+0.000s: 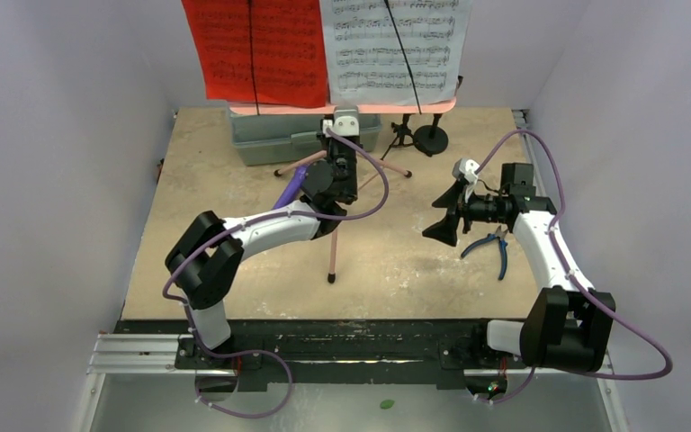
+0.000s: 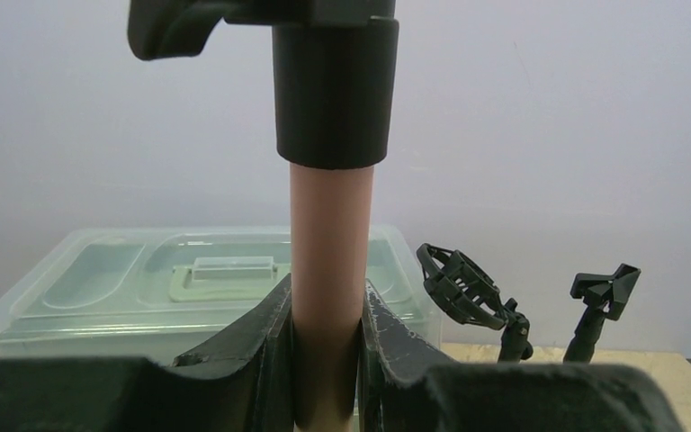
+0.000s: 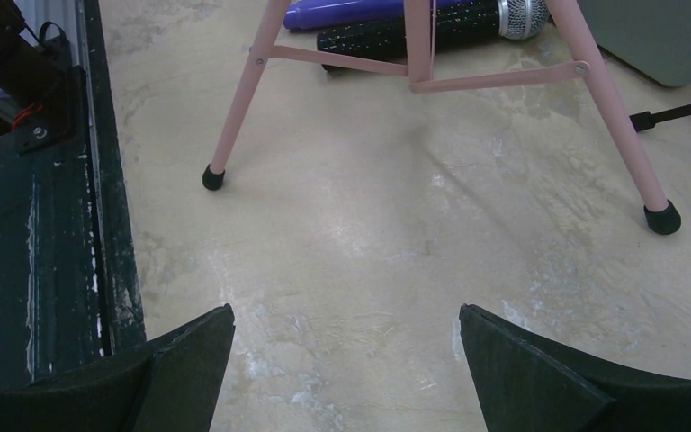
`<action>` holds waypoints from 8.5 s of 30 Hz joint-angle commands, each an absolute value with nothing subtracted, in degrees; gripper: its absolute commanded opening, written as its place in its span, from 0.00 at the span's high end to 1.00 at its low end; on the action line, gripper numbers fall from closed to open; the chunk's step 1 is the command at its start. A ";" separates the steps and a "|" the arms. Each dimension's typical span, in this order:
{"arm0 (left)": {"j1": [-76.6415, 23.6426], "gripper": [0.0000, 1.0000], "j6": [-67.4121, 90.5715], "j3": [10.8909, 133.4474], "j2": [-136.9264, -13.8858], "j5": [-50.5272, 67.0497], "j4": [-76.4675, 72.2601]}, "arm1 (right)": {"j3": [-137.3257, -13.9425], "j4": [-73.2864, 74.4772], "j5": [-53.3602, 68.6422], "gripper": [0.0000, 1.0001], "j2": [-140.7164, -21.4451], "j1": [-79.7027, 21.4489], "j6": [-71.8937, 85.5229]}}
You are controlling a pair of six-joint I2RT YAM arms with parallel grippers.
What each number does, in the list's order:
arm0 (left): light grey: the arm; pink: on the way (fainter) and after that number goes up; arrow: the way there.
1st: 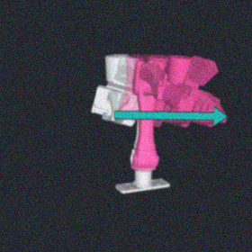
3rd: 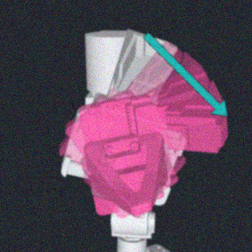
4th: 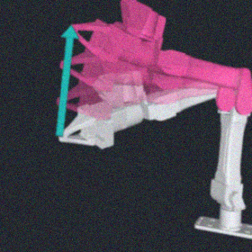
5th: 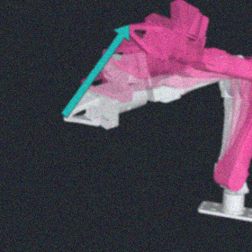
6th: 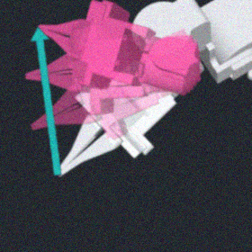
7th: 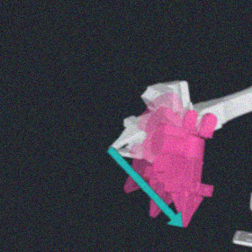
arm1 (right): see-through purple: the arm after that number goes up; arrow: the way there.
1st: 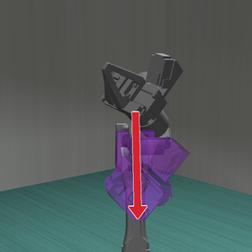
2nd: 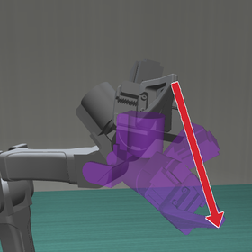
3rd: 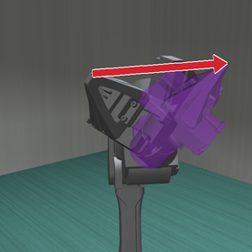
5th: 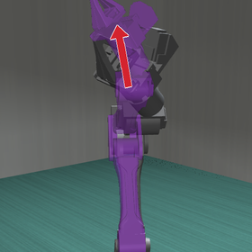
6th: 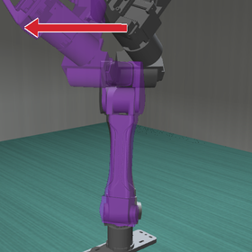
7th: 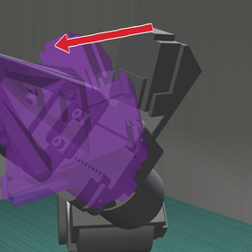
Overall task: Pack up the instrument practice props
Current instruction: Place the music stand at the center of the board, then pick up the sheet music from the music stand, then place the sheet music at the center of the board.
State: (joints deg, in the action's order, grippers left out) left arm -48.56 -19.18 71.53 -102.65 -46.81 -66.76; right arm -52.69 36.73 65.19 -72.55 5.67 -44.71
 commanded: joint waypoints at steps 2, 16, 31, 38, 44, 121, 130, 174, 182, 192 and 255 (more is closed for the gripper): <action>-48.96 0.55 -9.25 68.83 -96.52 -43.65 -68.23 | -56.26 39.24 66.37 0.01 -70.28 6.89 -46.85; -48.91 0.18 5.92 55.05 -73.98 -22.44 -33.26 | -71.69 59.94 61.77 0.01 -65.58 8.17 -56.50; -48.89 0.13 16.26 39.24 -51.90 -10.60 -13.23 | -100.58 53.73 68.79 0.02 -65.80 8.13 -18.97; -48.87 0.11 17.79 35.62 -47.56 -15.28 -12.40 | -103.49 26.90 73.90 0.05 -69.19 7.95 16.10; -48.87 0.11 18.53 35.64 -47.52 -16.15 -10.59 | -106.19 8.66 73.87 0.03 -73.11 7.30 36.00; -48.94 0.09 18.99 35.24 -45.59 -18.47 -8.73 | -110.50 10.74 68.90 0.54 -77.08 2.02 31.47; -48.94 0.09 19.30 35.33 -45.80 -18.19 -8.78 | -111.35 10.89 65.07 0.49 -79.99 1.81 31.93; -48.87 0.10 20.22 35.31 -41.63 -20.04 -4.39 | -133.50 -31.09 74.96 1.00 -87.59 30.03 66.36; -48.87 0.10 20.13 35.33 -41.53 -20.13 -4.27 | -134.78 -31.51 75.07 1.00 -87.58 33.73 66.82; -48.90 0.10 19.74 35.33 -41.53 -20.39 -4.30 | -125.69 -32.94 73.69 1.00 -84.56 40.29 67.83; -48.88 0.09 17.52 34.47 -47.55 -21.33 -7.24 | -72.72 12.16 27.41 0.99 -100.60 27.42 2.44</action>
